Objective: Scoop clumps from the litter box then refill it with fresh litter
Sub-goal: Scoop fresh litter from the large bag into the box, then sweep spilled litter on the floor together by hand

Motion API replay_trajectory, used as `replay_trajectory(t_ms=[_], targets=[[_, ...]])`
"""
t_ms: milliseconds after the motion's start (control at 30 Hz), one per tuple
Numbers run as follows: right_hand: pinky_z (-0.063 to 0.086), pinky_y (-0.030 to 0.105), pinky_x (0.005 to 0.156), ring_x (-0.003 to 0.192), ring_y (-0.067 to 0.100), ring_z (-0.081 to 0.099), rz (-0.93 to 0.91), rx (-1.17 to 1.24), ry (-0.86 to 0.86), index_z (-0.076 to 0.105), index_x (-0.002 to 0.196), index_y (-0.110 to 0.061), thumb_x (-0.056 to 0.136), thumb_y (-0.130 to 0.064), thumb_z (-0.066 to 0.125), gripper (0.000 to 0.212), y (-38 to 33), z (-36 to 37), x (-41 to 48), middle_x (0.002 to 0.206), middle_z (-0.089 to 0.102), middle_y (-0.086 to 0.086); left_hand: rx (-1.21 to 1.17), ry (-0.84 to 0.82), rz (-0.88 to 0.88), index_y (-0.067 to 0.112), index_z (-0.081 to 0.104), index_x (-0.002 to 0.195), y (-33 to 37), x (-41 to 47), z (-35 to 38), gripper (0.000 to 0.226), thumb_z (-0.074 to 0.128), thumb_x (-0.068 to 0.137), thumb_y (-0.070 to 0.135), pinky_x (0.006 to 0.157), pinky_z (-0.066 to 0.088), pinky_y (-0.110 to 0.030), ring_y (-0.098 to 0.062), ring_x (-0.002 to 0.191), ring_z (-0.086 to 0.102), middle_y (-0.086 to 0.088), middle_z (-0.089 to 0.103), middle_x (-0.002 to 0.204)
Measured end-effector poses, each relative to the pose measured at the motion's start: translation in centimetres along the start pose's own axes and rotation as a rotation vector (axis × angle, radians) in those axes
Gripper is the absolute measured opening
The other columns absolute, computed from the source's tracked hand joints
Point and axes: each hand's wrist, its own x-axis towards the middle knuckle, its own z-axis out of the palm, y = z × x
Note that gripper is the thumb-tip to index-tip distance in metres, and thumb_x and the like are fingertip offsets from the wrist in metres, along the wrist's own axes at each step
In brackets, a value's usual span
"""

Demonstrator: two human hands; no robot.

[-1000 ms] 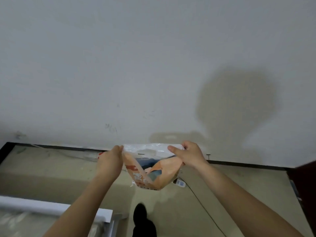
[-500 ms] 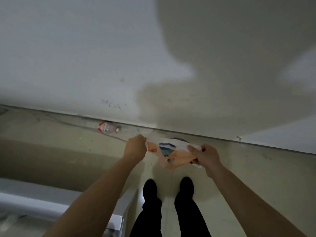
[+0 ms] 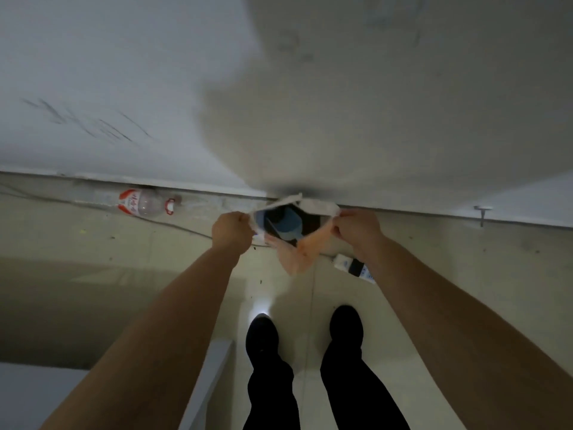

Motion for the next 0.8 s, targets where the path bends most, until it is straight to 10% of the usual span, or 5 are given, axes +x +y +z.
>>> replay_trajectory(t_ms=[133,400,567,800], targets=[[0.055,0.045,0.093,0.1,0.025,0.067,-0.094,-0.103,0.033,0.075,0.096,-0.018,0.09,-0.006,0.061,0.02,1.8,1.3,1.3,0.095,0.07,0.002,-0.207,0.006,0.015,0.025,0.061,0.072,-0.9,0.4,2.5,0.034,0.042,0.098,0.014,0.084,0.057,-0.052,-0.034,0.091,0.069,-0.012,0.071,0.091],[0.041,0.031,0.106,0.123,0.021,0.054,-0.312,-0.186,0.187,0.056,0.135,-0.018,0.098,-0.021,0.047,0.038,-0.9,-1.9,-5.0,0.137,0.057,0.003,0.052,0.109,0.333,0.01,0.059,0.091,1.2,-5.8,-2.0,0.033,0.034,0.104,0.027,0.073,0.045,-0.035,-0.024,0.077,0.057,-0.007,0.061,0.082],[0.043,0.027,0.093,0.117,0.018,0.055,-0.683,-0.348,0.288,0.055,0.134,-0.021,0.103,-0.031,0.045,0.035,-6.4,-7.5,-15.5,0.13,0.057,0.003,0.352,0.268,0.769,0.012,0.045,0.143,6.4,-14.8,-9.8,0.045,0.032,0.104,0.032,0.114,0.029,-0.039,-0.027,0.141,0.035,-0.009,0.038,0.153],[0.042,0.043,0.105,0.132,0.028,0.045,-1.059,-0.415,0.799,0.048,0.142,-0.014,0.102,-0.035,0.044,0.045,-13.6,-19.3,-36.4,0.147,0.044,0.014,0.54,0.671,1.37,0.01,0.026,0.152,17.8,-34.8,-21.2,0.058,0.035,0.104,0.04,0.118,0.012,-0.056,-0.04,0.148,0.011,-0.023,0.015,0.159]])
